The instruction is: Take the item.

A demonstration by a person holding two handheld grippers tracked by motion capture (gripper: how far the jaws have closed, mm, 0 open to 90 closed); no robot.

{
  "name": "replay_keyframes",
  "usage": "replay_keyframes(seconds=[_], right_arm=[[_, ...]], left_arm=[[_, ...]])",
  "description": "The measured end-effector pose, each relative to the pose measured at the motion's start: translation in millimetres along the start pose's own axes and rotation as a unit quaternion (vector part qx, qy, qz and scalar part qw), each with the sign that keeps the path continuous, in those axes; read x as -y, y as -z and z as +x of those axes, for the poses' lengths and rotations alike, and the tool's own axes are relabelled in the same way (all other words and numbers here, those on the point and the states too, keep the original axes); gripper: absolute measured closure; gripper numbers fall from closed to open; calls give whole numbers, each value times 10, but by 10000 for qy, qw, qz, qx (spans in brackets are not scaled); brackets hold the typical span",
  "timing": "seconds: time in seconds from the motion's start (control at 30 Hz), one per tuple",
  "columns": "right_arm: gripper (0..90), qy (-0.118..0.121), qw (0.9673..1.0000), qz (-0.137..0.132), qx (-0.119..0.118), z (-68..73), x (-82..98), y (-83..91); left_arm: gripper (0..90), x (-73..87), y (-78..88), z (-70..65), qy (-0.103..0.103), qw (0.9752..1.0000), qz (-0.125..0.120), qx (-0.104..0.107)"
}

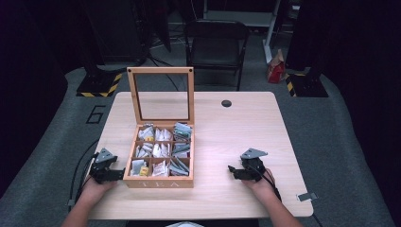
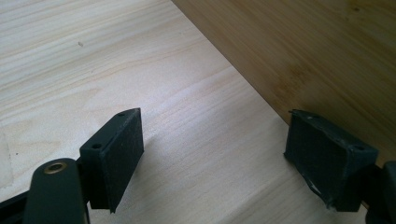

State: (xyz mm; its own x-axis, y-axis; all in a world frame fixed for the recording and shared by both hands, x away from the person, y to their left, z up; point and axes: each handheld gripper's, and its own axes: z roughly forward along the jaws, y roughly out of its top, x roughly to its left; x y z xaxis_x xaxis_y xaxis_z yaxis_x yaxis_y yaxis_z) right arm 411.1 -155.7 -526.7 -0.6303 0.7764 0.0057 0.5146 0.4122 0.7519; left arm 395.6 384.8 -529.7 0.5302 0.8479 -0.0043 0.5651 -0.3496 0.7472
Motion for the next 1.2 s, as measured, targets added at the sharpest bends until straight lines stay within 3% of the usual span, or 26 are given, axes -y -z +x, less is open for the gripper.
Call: replay_keyframes(seconds=[0.87, 1.03, 1.1, 1.2], right_arm=[[278, 32, 10000, 13, 31, -10, 3, -3], [349, -83, 9999, 0, 94, 4, -1, 11], [378, -23, 9999, 56, 115, 2, -10, 25], [382, -61, 9999, 11, 103, 5, -36, 41]], left_arm=[[190, 0, 0, 2, -1, 10000, 1, 4], [190, 0, 0, 2, -2, 10000, -2, 2], [190, 0, 0, 3, -5, 10000, -2, 1], [190, 0, 0, 2, -2, 10000, -2, 1]])
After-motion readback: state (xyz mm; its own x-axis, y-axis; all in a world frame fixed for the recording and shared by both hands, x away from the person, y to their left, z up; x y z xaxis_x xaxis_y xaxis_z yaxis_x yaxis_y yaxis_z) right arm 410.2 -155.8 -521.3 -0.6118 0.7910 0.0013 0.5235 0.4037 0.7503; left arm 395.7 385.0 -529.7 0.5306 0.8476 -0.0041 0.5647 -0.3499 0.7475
